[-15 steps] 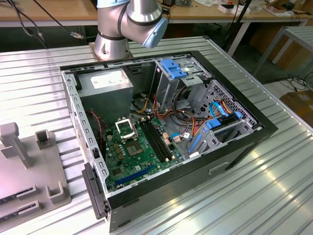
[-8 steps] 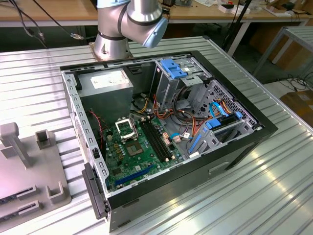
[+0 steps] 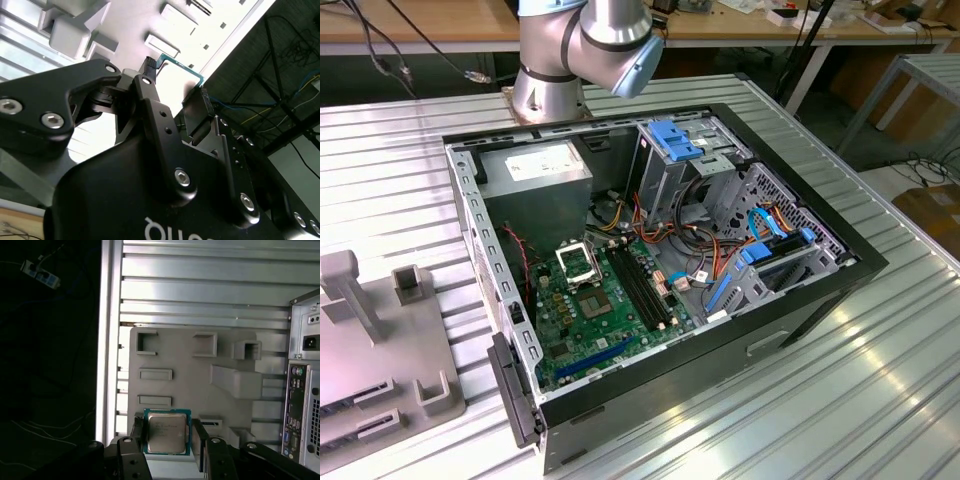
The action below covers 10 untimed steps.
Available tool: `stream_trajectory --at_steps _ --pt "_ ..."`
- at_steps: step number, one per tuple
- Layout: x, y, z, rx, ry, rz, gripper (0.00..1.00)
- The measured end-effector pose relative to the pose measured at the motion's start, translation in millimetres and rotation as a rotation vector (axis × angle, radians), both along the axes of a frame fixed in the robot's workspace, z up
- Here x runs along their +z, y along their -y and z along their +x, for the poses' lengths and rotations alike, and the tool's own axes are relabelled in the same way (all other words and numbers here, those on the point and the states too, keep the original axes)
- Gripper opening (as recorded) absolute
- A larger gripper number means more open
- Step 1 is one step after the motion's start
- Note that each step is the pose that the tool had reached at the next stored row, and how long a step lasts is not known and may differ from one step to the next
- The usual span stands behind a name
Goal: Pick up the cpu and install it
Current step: 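Pick up the cpu and move it towards the insertion slot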
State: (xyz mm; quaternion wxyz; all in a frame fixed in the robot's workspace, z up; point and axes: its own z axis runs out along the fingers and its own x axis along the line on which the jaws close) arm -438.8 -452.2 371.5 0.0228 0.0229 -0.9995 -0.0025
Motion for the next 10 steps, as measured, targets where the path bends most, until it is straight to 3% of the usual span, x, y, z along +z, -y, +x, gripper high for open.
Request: stream_trajectory --at_steps 10 --pt "6.2 0.0 0.5 0.000 0.0000 0.0000 0.47"
